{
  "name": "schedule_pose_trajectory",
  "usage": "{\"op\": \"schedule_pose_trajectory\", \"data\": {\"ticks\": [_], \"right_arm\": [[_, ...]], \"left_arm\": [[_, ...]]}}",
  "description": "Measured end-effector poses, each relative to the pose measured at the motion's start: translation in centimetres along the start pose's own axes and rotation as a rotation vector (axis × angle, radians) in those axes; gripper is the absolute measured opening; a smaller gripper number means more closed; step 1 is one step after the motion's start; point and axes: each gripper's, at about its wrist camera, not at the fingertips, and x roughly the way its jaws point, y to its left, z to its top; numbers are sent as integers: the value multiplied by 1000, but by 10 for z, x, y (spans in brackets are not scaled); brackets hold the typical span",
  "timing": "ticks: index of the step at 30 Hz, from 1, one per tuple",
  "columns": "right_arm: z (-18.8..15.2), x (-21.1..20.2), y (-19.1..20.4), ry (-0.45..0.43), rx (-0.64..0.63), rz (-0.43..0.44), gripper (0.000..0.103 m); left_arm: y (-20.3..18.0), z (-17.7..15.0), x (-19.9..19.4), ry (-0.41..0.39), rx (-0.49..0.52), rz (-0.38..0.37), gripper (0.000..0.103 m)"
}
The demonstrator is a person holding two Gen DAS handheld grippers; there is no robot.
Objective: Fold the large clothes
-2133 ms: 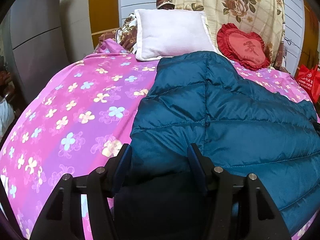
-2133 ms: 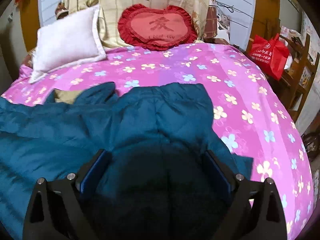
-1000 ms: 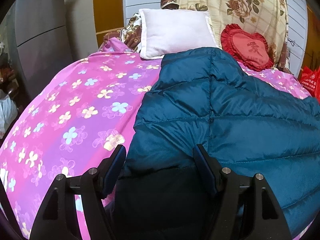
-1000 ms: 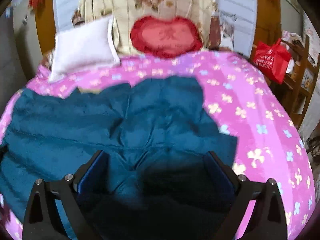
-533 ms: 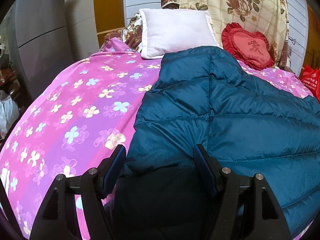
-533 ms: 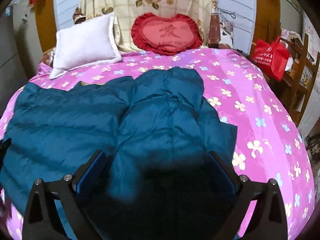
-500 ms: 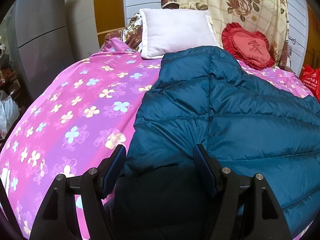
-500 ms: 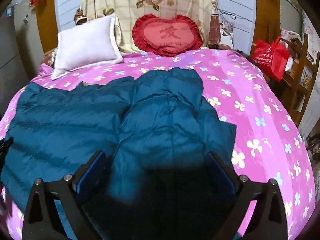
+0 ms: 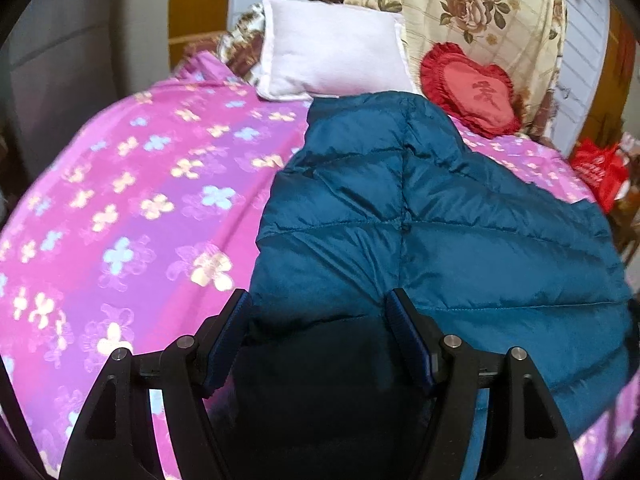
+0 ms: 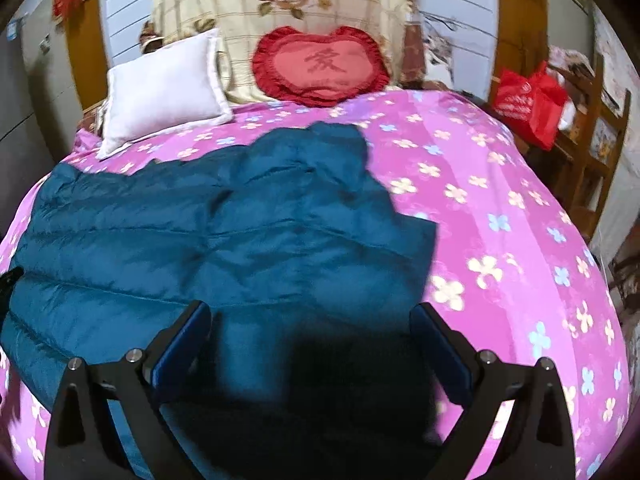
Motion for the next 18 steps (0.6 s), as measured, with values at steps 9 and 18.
{"op": "schedule_pose_trajectory", "data": {"ticks": [9, 18], "right_arm": [[-1, 42, -56, 114, 151, 125, 103], [8, 88, -64, 233, 183, 305, 103]], "left_arm": [[29, 1, 22, 99, -133, -198, 63], [38, -3, 42, 136, -199, -295, 77]]}}
